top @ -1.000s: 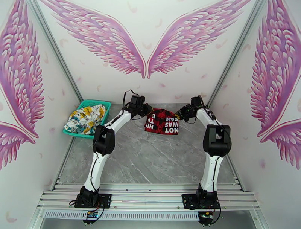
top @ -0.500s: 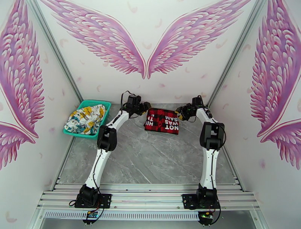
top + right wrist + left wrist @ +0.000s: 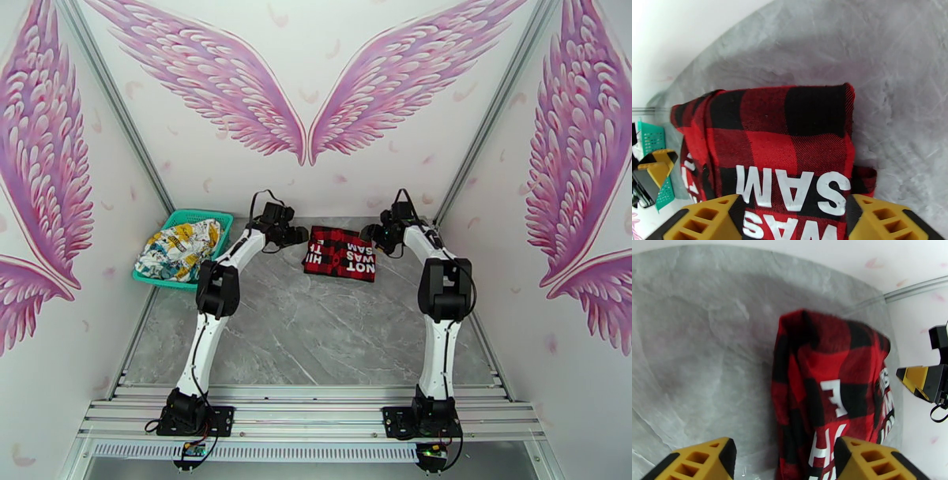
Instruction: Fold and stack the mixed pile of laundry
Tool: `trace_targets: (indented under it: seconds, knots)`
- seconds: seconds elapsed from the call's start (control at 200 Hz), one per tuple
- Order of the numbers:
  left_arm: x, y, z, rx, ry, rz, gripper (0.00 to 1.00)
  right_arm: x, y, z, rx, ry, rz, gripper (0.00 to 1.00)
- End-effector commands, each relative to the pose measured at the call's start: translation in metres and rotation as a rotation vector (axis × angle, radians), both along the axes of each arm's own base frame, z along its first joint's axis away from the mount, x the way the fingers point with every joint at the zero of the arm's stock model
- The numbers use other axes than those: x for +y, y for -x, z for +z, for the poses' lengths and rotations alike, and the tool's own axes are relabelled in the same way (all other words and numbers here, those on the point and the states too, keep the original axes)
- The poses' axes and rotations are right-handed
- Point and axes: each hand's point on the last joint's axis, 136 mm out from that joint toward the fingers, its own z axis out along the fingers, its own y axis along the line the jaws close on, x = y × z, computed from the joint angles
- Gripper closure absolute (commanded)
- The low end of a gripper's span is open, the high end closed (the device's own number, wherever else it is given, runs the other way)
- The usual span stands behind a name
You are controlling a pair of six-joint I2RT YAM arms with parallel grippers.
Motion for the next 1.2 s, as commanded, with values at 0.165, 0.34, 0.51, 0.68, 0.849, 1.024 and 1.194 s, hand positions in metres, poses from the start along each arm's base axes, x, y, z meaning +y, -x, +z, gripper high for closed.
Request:
trace_targets:
  seconds: [0.165,0.34,0.51,0.68,0.849,1.024,1.194]
  knots:
    - [-0.027,0.028,-0.02,0.041,-0.044,-0.084,0.36,-0.045,0.011,-0.06,0.213,0.18,-0.146,0.5]
    - [-0.041,0.045,-0.026,0.072,-0.024,-0.11,0.47,-0.05,0.012,-0.073,0.256,0.153,-0.144,0.74]
    - [-0.041,0.067,-0.017,0.078,0.01,-0.112,0.49,-0.051,0.009,-0.068,0.246,0.167,-0.085,0.78]
    - [-0.02,0.075,0.007,0.029,-0.016,-0.057,0.47,-0.049,0.006,-0.035,0.174,0.175,-0.058,0.7]
    - [0.002,0.073,0.04,-0.031,0.004,0.003,0.4,-0.038,0.012,0.024,0.02,0.202,0.004,0.55]
    - [0.047,0.075,0.045,-0.034,0.048,0.083,0.38,0.017,0.042,0.067,-0.218,0.369,0.255,0.32]
    - [0.081,0.078,0.039,-0.009,0.138,0.139,0.37,0.113,0.081,0.055,-0.479,0.582,0.678,0.3]
